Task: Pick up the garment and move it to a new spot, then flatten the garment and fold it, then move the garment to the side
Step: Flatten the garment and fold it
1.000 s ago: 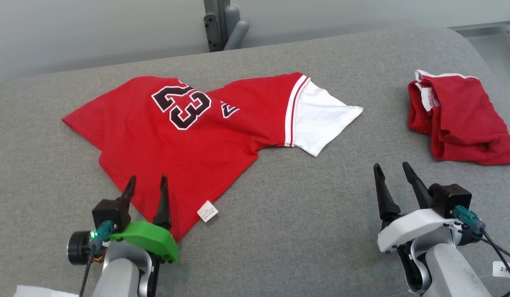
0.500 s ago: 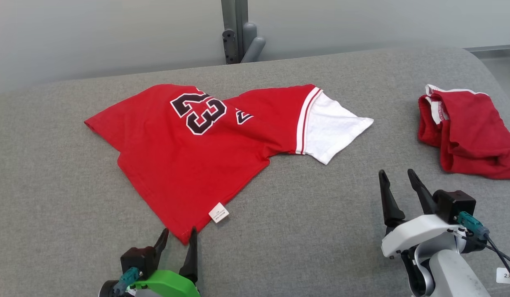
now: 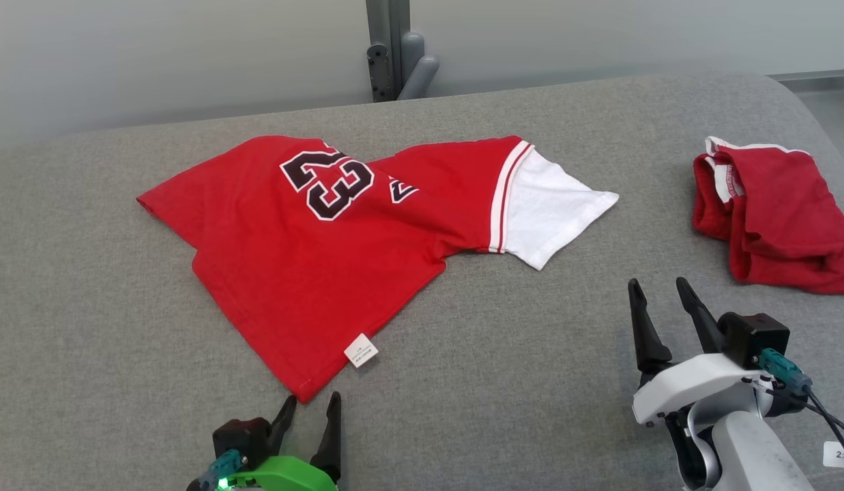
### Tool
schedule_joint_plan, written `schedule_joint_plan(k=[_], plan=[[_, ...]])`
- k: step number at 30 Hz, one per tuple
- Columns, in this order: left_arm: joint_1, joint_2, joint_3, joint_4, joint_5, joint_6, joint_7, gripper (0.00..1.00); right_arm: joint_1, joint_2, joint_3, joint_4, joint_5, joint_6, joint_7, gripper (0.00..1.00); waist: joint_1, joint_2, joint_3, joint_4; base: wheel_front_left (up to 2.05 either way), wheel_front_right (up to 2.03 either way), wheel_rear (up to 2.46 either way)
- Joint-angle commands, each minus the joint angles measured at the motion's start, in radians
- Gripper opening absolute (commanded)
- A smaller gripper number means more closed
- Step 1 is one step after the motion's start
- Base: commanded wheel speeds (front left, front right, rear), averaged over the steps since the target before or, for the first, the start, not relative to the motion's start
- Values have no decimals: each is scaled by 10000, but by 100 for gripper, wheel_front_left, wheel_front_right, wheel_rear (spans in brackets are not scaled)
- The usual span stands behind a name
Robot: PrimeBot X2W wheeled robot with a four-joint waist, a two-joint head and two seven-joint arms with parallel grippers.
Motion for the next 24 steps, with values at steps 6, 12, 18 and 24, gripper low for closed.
schedule_joint_plan(k=[6, 12, 18, 24], plan=[[-264, 38, -51, -192, 15, -172, -1, 100, -4, -66, -1, -65, 7, -5, -24, 100, 0, 0, 70, -33, 0, 0, 0], [-235, 38, 74, -539, 118, -231, 1, 92, -27, -77, 31, -84, 28, -5, -24, 100, 0, 0, 123, -51, 0, 0, 0], [-162, 38, 143, -508, 85, -226, 1, 19, -32, -85, 44, -78, 32, -5, -24, 100, 0, 0, 168, -67, 0, 0, 0], [-404, 38, 312, -474, 207, -47, 1, 0, -88, -130, -4, -102, 76, -5, -24, 100, 0, 0, 277, -11, 0, 0, 0]])
